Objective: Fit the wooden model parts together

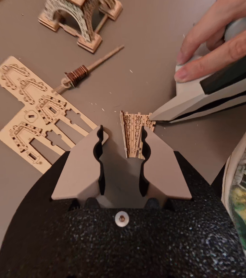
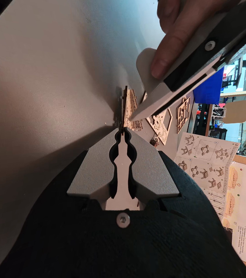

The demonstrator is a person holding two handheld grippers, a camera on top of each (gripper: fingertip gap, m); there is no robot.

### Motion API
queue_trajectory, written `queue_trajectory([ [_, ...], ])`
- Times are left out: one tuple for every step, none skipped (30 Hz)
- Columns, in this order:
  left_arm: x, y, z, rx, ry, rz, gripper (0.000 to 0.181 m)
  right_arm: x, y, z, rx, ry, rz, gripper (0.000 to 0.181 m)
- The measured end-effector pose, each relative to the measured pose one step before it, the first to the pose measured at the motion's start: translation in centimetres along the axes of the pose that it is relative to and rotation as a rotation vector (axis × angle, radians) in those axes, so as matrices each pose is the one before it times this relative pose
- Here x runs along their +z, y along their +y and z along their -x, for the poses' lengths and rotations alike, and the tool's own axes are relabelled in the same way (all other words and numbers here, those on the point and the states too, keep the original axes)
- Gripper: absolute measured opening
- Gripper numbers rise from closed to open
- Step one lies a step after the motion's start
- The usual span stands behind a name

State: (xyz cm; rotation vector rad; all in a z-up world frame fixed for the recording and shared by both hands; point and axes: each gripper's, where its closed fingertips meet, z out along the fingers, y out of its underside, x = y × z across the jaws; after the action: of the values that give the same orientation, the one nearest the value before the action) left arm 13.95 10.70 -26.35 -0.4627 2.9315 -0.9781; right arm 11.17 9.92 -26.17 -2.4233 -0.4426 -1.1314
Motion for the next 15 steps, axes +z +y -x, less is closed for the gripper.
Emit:
queue_trajectory([
  [0.142,0.143,-0.205,0.0110,0.0101,0.0152,0.046,0.028,-0.012,0.032,-0.0021,-0.0018,-0.0002,0.001],
  [0.048,-0.004,-0.224,0.0090,0.0112,0.0070,0.042,0.015,0.040,0.051,-0.0035,-0.0019,0.0040,0.002],
  [0.008,0.003,-0.063,0.0055,0.0013,0.0098,0.041,-0.013,-0.001,0.023,-0.0043,-0.0005,0.0013,0.003],
  [0.005,0.011,-0.020,0.0075,-0.0023,0.0107,0.041,-0.003,-0.009,0.010,-0.0008,-0.0008,0.0009,0.003],
  [0.013,-0.003,-0.105,0.0117,0.0031,0.0097,0.039,0.003,-0.005,0.055,0.0008,-0.0036,0.0002,0.003],
  [0.035,0.011,-0.128,0.0105,0.0067,0.0095,0.037,-0.001,-0.006,0.036,0.0018,-0.0042,-0.0012,0.003],
  [0.027,0.024,-0.105,0.0074,0.0093,0.0085,0.035,0.003,-0.013,0.008,0.0027,-0.0026,-0.0024,0.003],
  [0.026,0.000,-0.085,0.0047,0.0137,0.0053,0.034,-0.008,-0.008,0.012,0.0035,-0.0029,-0.0032,0.003],
  [0.027,0.017,-0.049,-0.0020,0.0153,0.0055,0.033,-0.009,0.003,0.004,0.0085,-0.0037,-0.0035,0.003],
  [0.027,0.036,-0.011,-0.0096,0.0147,0.0069,0.033,-0.015,-0.004,0.000,0.0076,-0.0035,-0.0030,0.003],
  [0.036,0.034,-0.008,-0.0114,0.0140,0.0086,0.033,0.005,0.003,0.003,0.0072,-0.0034,-0.0026,0.003],
  [0.019,-0.020,0.028,-0.0025,0.0080,0.0068,0.032,-0.002,0.011,-0.016,0.0130,-0.0047,-0.0023,0.003],
  [0.006,-0.003,0.013,0.0081,0.0025,0.0119,0.032,0.023,0.010,-0.016,0.0184,-0.0055,-0.0033,0.003],
  [0.001,0.004,-0.007,0.0055,-0.0004,0.0205,0.032,-0.013,0.008,0.000,0.0166,-0.0076,-0.0034,0.003],
  [0.000,0.002,-0.055,0.0029,0.0000,0.0220,0.031,-0.004,0.001,0.005,0.0141,-0.0058,-0.0018,0.003],
])
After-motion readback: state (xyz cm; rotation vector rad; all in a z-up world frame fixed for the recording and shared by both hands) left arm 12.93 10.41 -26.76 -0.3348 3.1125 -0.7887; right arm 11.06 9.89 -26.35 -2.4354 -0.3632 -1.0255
